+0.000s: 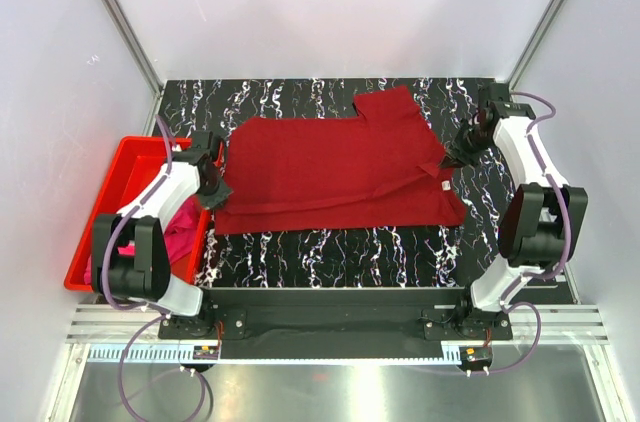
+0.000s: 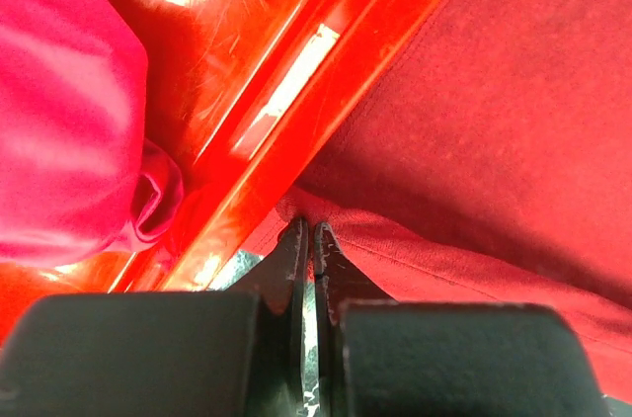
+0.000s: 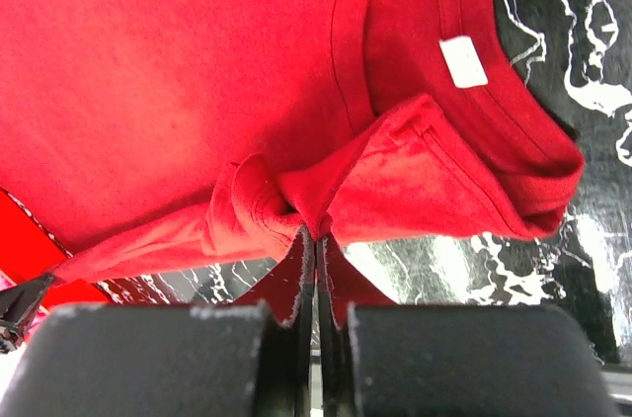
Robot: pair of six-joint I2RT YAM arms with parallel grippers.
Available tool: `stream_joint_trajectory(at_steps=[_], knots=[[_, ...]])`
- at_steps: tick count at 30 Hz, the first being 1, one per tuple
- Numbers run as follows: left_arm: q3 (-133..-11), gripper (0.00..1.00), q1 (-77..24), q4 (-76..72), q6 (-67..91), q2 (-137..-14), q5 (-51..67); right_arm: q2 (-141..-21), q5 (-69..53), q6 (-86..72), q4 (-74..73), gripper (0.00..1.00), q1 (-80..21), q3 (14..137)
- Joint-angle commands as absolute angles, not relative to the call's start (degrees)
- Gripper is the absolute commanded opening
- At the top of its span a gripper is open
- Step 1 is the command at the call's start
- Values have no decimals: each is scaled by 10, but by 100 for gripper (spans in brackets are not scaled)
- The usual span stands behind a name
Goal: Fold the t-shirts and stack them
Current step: Fold the tshirt
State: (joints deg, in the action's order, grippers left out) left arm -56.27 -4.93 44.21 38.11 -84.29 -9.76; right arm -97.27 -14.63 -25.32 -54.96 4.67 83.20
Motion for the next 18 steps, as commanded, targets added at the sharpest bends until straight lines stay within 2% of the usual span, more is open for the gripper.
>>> stream_joint_trajectory(at_steps=[1, 18], knots=[[-589, 0, -50, 425, 387, -858, -120, -990, -160, -239, -530, 0, 50, 864], [-636, 0, -60, 414, 367, -911, -123, -1016, -138, -244, -534, 0, 67, 881]])
